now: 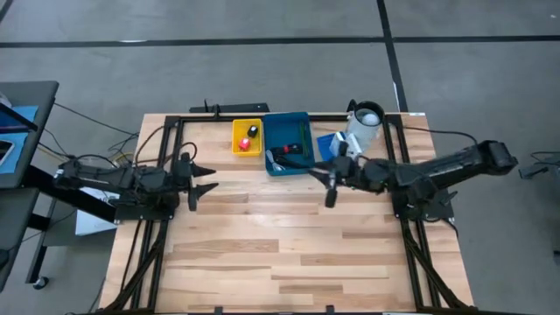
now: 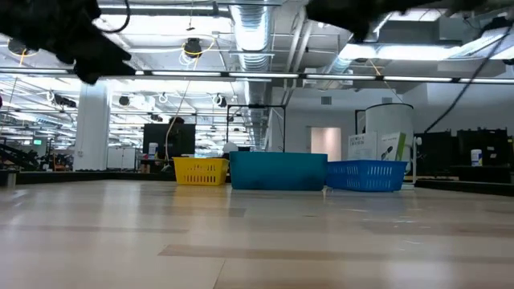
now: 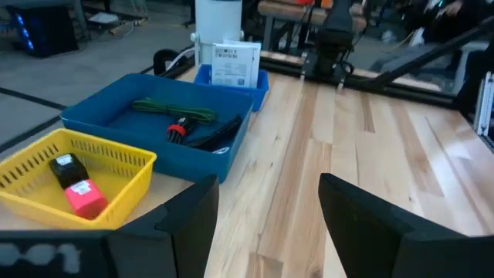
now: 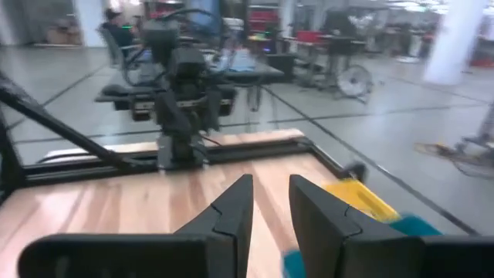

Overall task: Pick and place items into bin
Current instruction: Return to Home Position

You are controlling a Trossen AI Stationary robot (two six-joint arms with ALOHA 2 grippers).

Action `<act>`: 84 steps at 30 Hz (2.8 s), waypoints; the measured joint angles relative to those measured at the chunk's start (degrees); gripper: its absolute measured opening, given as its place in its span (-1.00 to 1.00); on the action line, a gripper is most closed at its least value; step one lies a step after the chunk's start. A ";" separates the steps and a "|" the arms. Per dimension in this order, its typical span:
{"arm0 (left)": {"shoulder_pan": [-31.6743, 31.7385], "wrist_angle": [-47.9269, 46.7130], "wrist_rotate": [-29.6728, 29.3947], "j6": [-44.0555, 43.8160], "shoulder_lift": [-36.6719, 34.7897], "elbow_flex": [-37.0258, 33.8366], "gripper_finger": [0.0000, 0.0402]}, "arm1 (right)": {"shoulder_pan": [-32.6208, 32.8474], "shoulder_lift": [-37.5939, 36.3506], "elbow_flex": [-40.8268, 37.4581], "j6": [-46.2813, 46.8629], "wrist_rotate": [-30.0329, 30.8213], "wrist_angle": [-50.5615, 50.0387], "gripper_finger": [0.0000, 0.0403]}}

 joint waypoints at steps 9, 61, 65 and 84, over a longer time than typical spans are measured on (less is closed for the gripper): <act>0.40 -1.57 1.22 0.05 -5.12 -11.08 0.06 | -0.23 -10.93 -18.10 8.25 -3.19 6.51 -0.59; 4.02 -3.67 1.67 0.42 -16.28 -11.42 0.06 | 12.60 -52.45 -38.53 7.38 0.89 -17.92 -0.59; 4.00 1.59 1.79 1.72 -16.31 -12.37 0.06 | 12.76 -49.84 -38.55 12.69 0.88 -17.87 -0.59; 8.65 21.18 1.92 1.92 -16.30 -17.43 0.06 | 12.70 -48.49 -38.57 15.36 0.86 -17.86 -0.59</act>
